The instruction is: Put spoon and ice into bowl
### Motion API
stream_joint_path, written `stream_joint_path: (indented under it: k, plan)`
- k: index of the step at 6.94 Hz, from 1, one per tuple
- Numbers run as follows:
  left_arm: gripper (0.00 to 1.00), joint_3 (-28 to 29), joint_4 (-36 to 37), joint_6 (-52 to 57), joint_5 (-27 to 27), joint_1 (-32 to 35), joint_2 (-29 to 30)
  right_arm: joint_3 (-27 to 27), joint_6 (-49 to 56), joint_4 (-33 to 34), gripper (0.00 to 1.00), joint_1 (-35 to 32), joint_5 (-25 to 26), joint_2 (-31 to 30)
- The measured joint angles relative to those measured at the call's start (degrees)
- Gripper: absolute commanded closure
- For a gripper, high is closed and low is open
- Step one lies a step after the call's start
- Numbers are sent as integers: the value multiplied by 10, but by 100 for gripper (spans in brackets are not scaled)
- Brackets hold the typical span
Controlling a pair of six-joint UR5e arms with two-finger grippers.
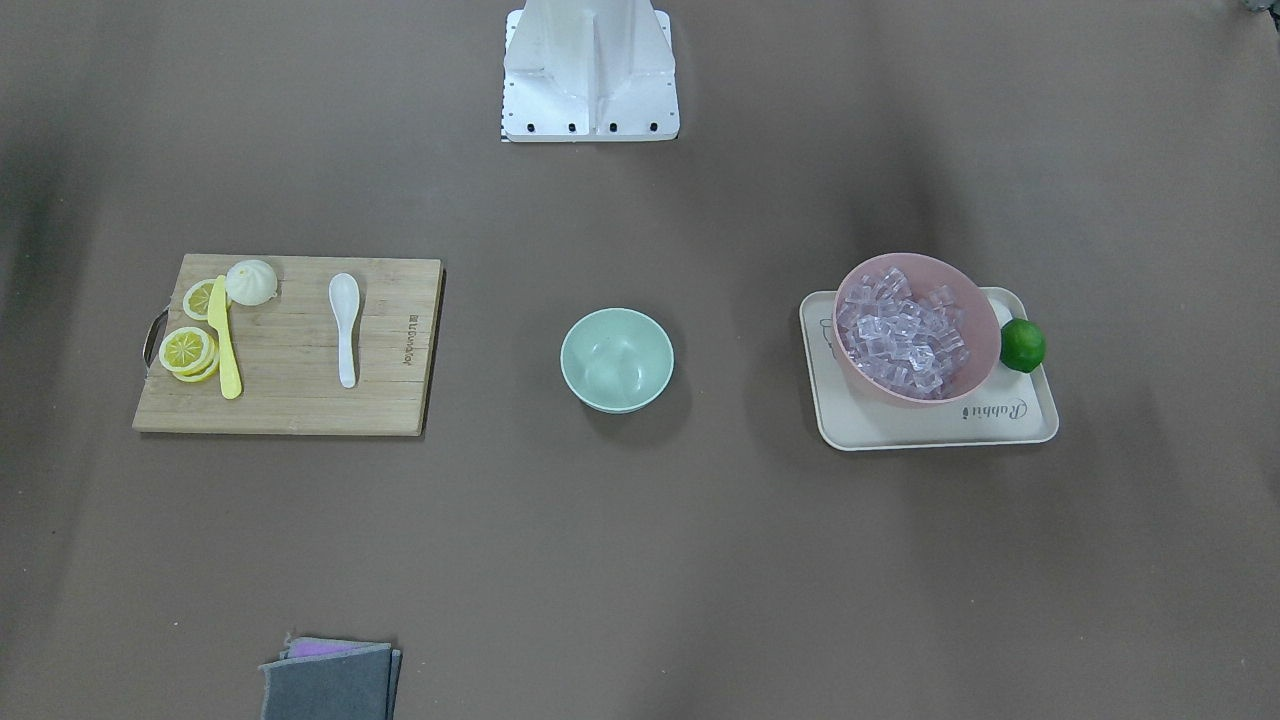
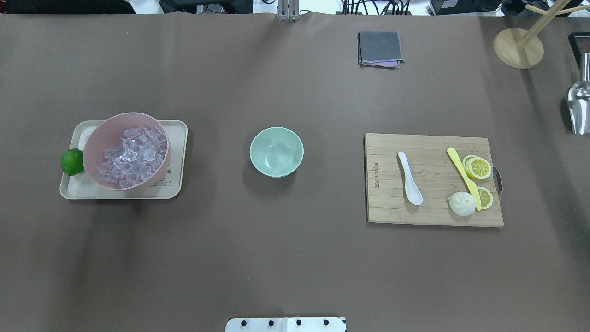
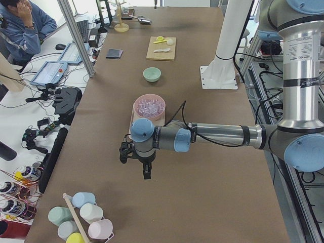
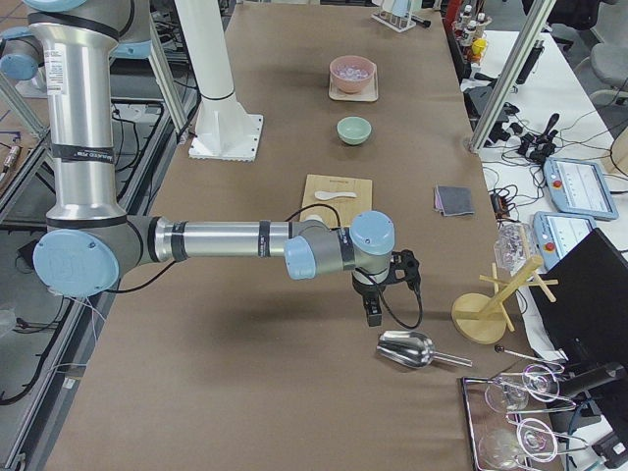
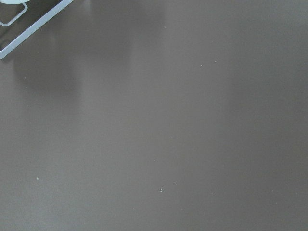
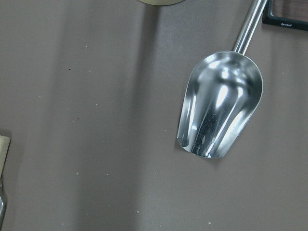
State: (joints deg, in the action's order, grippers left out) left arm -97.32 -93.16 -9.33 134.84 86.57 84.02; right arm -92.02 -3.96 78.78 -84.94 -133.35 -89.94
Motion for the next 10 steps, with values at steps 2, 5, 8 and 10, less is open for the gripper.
stream_joint_path:
  k: [2,5,8,10]
  plan:
    - [2,0,0,0,0,0,0,-2,0,1,0,-1,0,-2]
    - [2,1,0,-1,0,-1,0,-2,-10,-1,0,-1,-3,-5]
    - [2,1,-1,-3,2,-1,0,-3,-22,-3,0,-1,-4,-9]
    - [2,-1,-4,-4,3,-2,0,-4,-24,-3,0,-1,-8,-10]
